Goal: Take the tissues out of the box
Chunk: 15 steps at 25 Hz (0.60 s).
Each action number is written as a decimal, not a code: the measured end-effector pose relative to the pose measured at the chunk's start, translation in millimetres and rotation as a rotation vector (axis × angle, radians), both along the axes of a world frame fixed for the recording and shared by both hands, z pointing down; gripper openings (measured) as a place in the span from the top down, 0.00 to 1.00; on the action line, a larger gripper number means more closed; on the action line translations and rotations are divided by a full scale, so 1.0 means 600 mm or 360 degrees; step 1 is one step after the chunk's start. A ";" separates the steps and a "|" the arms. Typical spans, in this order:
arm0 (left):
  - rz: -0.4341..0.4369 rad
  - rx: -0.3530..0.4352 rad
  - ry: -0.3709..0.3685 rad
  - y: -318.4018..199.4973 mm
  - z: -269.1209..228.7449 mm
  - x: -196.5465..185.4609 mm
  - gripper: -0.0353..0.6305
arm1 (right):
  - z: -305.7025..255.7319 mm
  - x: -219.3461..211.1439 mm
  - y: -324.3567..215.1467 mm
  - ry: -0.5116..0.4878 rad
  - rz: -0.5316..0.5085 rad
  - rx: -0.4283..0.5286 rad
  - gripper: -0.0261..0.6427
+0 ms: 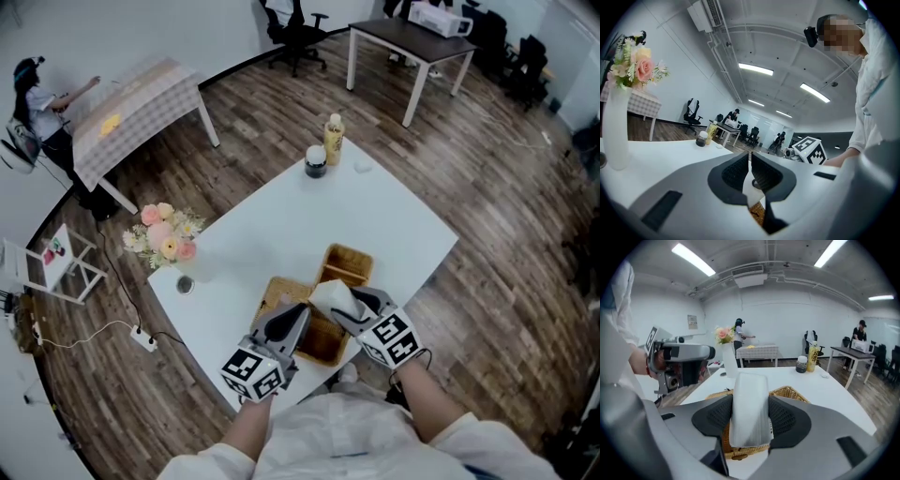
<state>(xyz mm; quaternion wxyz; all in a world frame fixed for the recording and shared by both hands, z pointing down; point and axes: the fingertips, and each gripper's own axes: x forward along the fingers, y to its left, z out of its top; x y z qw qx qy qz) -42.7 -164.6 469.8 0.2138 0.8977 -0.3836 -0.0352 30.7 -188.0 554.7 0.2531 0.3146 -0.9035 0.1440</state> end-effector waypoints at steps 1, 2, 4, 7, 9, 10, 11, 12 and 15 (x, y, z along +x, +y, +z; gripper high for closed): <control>0.0001 0.0000 -0.0002 0.001 0.000 0.001 0.92 | -0.006 0.003 -0.002 -0.0076 0.0040 -0.0024 0.58; 0.0001 -0.0001 -0.0005 0.001 0.001 0.001 0.92 | -0.011 0.006 -0.004 -0.0148 0.0074 -0.0046 0.58; 0.0001 -0.0005 -0.0009 0.002 0.002 0.002 0.92 | -0.020 0.011 -0.007 -0.0261 0.0127 -0.0077 0.58; 0.0000 -0.0013 -0.0012 0.000 0.005 0.002 0.92 | -0.029 0.016 -0.012 -0.0369 0.0180 -0.0111 0.58; 0.0002 -0.0016 -0.0013 -0.002 0.004 0.003 0.92 | -0.036 0.017 -0.015 -0.0425 0.0204 -0.0126 0.58; 0.0004 -0.0015 -0.0013 -0.002 0.004 0.004 0.92 | -0.039 0.018 -0.016 -0.0451 0.0213 -0.0132 0.58; 0.0007 -0.0014 -0.0015 -0.002 0.004 0.004 0.92 | -0.042 0.019 -0.017 -0.0475 0.0222 -0.0136 0.58; 0.0009 -0.0012 -0.0019 -0.002 0.004 0.005 0.92 | -0.044 0.020 -0.019 -0.0499 0.0232 -0.0141 0.58; 0.0017 -0.0012 -0.0032 -0.003 0.001 0.009 0.92 | -0.053 0.026 -0.023 -0.0574 0.0263 -0.0159 0.58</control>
